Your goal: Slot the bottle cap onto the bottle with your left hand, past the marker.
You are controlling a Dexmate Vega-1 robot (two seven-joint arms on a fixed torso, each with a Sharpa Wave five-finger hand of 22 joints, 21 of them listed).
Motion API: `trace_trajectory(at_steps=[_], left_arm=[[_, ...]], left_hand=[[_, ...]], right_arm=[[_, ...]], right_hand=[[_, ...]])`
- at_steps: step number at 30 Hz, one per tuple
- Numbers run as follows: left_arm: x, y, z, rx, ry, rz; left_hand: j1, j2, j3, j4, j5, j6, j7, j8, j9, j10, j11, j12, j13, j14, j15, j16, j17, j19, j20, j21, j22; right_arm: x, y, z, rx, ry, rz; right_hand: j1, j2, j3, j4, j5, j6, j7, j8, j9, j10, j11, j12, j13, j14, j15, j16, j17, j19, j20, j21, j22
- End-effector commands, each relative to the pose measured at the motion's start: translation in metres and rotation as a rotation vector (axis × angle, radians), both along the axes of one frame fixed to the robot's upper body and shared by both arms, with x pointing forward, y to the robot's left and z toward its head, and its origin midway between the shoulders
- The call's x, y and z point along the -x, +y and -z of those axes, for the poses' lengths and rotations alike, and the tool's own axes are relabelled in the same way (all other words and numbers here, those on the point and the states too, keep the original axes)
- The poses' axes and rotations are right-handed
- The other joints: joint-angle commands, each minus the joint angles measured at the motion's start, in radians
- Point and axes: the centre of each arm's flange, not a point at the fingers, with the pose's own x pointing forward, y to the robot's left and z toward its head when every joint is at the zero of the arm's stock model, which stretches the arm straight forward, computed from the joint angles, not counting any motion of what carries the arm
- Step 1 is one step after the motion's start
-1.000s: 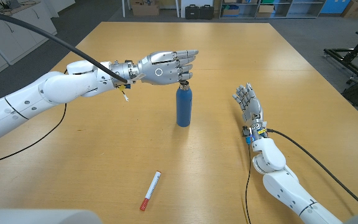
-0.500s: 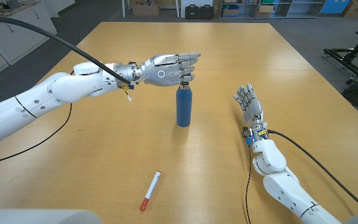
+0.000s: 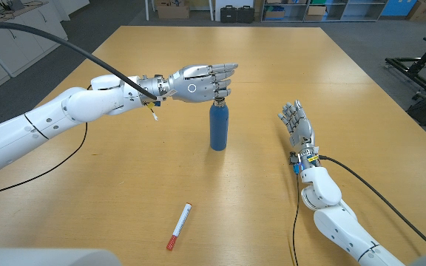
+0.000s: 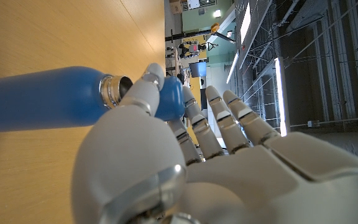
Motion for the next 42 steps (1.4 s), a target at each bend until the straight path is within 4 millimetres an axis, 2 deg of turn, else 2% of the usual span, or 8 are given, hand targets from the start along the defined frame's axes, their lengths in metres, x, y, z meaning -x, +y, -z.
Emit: trace_trajectory(at_steps=[1, 21, 42], left_arm=[[-0.006, 0.001, -0.001, 0.011, 0.014, -0.001], [-0.013, 0.008, 0.002, 0.039, 0.054, 0.0], [-0.01, 0.004, 0.004, 0.036, 0.064, 0.013]], left_hand=[[-0.005, 0.005, 0.04, 0.035, 0.004, 0.113, -0.008, 0.029, 0.003, 0.069, -0.063, 0.0, 0.004, 0.011, -0.16, -0.001, 0.004, -0.004, -0.063, -0.002, 0.002], [-0.008, 0.006, 0.042, 0.037, 0.004, 0.113, -0.008, 0.031, 0.004, 0.068, -0.063, -0.001, 0.004, 0.015, -0.16, 0.0, 0.005, -0.001, -0.064, 0.0, 0.002], [-0.01, 0.009, 0.045, 0.038, 0.004, 0.114, -0.008, 0.033, 0.004, 0.068, -0.063, -0.001, 0.004, 0.022, -0.16, 0.002, 0.006, 0.005, -0.066, 0.002, 0.002]], right_arm=[[-0.001, -0.001, 0.0, 0.001, 0.006, 0.002], [-0.009, 0.002, 0.002, 0.008, 0.03, -0.008], [-0.011, 0.002, 0.006, 0.007, 0.037, -0.013]], right_hand=[[-0.003, 0.004, -0.004, 0.001, 0.01, 0.008, 0.002, 0.001, 0.004, 0.008, -0.003, 0.002, 0.004, 0.008, 0.003, 0.002, 0.005, 0.012, -0.002, -0.001, 0.004], [-0.003, 0.004, -0.005, 0.001, 0.01, 0.008, 0.001, 0.0, 0.004, 0.008, -0.002, 0.002, 0.004, 0.009, 0.004, 0.002, 0.005, 0.012, -0.001, -0.005, 0.004], [-0.003, 0.005, -0.005, 0.001, 0.01, 0.008, 0.001, 0.0, 0.004, 0.009, -0.003, 0.002, 0.004, 0.009, 0.003, 0.001, 0.005, 0.015, -0.001, -0.007, 0.004]])
